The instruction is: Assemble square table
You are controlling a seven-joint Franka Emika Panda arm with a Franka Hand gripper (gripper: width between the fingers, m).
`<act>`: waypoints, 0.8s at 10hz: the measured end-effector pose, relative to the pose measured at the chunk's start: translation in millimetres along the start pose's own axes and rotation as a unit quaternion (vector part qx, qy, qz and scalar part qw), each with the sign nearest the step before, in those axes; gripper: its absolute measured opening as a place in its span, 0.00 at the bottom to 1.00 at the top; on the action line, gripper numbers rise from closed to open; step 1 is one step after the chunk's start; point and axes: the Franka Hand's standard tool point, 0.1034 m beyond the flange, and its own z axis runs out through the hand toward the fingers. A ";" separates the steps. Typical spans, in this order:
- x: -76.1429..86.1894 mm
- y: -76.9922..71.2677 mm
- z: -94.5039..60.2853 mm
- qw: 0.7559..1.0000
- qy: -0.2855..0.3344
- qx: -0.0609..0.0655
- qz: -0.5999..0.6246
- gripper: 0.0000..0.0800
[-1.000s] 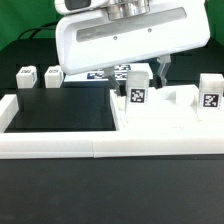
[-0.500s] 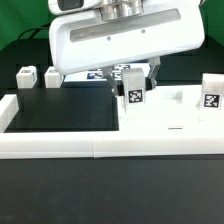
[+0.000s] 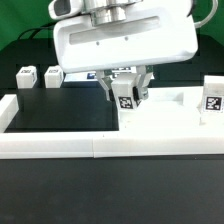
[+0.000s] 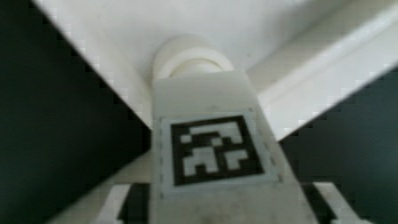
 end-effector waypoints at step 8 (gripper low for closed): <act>-6.3 8.1 -2.8 0.954 0.026 -0.009 0.298 0.38</act>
Offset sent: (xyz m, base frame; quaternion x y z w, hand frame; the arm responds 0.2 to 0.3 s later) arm 0.0065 0.0281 -0.0067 -0.0130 0.0163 0.1636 0.9863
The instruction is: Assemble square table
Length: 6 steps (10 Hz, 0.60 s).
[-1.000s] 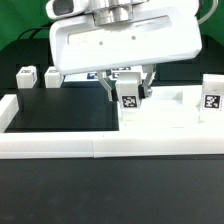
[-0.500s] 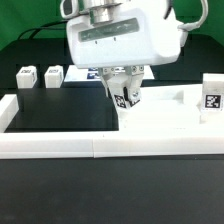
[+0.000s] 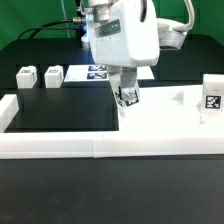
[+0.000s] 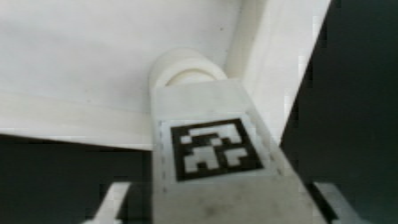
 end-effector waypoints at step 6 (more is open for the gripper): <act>-2.1 -1.9 -8.0 0.983 -0.012 -0.015 -0.183 0.75</act>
Offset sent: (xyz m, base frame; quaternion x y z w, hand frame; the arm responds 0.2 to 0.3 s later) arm 0.0000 0.0000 0.0000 0.0000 0.0000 -0.0650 0.9979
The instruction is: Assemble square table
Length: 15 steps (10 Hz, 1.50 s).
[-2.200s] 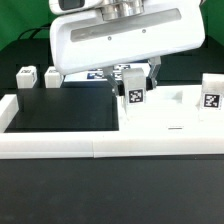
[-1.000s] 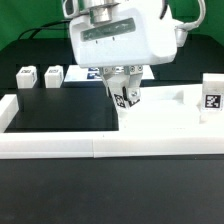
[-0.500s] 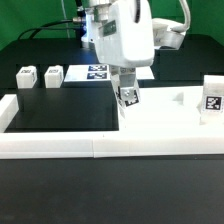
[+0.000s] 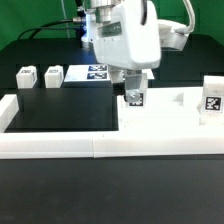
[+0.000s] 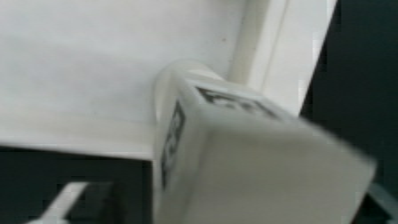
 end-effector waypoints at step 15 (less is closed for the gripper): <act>-12.0 3.8 4.4 0.925 -0.081 -0.027 -0.370 0.64</act>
Offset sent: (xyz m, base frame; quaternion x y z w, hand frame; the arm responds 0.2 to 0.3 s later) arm 0.0000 0.0000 0.0000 0.0000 0.0000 -0.1938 0.9810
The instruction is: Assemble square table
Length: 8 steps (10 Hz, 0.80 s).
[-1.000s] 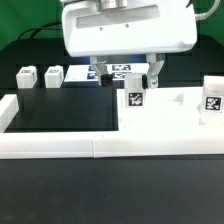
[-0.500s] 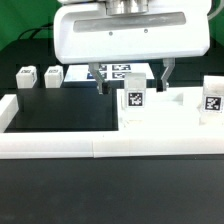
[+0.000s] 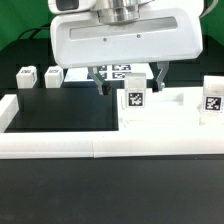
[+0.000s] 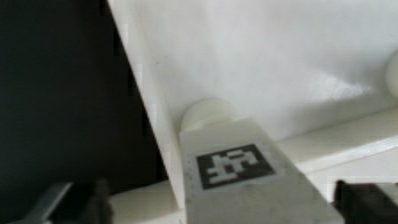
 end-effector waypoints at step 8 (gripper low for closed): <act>0.1 -4.1 0.6 0.967 -0.017 0.003 0.253 0.36</act>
Offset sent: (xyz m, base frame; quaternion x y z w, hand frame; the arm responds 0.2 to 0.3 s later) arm 0.0000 0.0000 0.0000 0.0000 0.0000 0.1296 0.9916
